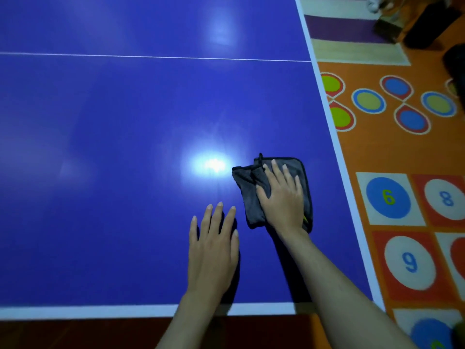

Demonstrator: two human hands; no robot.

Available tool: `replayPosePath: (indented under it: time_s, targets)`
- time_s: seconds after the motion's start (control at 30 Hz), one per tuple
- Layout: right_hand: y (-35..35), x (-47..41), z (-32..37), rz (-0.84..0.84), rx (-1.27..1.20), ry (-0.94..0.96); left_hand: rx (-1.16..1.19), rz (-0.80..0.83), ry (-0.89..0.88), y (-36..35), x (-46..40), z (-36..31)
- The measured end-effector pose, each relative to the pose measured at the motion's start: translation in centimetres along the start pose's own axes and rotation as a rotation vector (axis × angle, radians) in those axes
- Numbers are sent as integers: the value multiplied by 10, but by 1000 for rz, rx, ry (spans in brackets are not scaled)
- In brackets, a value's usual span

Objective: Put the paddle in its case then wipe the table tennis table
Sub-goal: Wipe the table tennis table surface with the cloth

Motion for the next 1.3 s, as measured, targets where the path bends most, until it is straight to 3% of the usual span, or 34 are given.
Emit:
replayPosePath:
  time_s: [0.27, 0.4, 0.6, 1.07, 1.3]
  targets:
    - [9, 189, -37, 66, 32, -35, 80, -65, 72, 7, 67, -36]
    - [13, 218, -45, 76, 72, -37, 64, -56, 63, 8, 72, -51]
    - [12, 158, -48, 62, 76, -66, 49, -46, 50, -7, 46, -47]
    - [3, -121, -100, 23, 59, -182, 123, -40, 22, -36, -74, -56]
    - [-2, -159, -108, 16, 38, -128, 46, 0, -37, -46, -95, -68]
Point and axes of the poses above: each hand's wrist, its own x-axis away from the middle knuckle, its own y-axis out of the back of the hand, z = x × y, the point moved 9 cm from there along -x, towards the middle knuckle, and after that the axes turned 13 degrees about x, right-handed, at the moved point
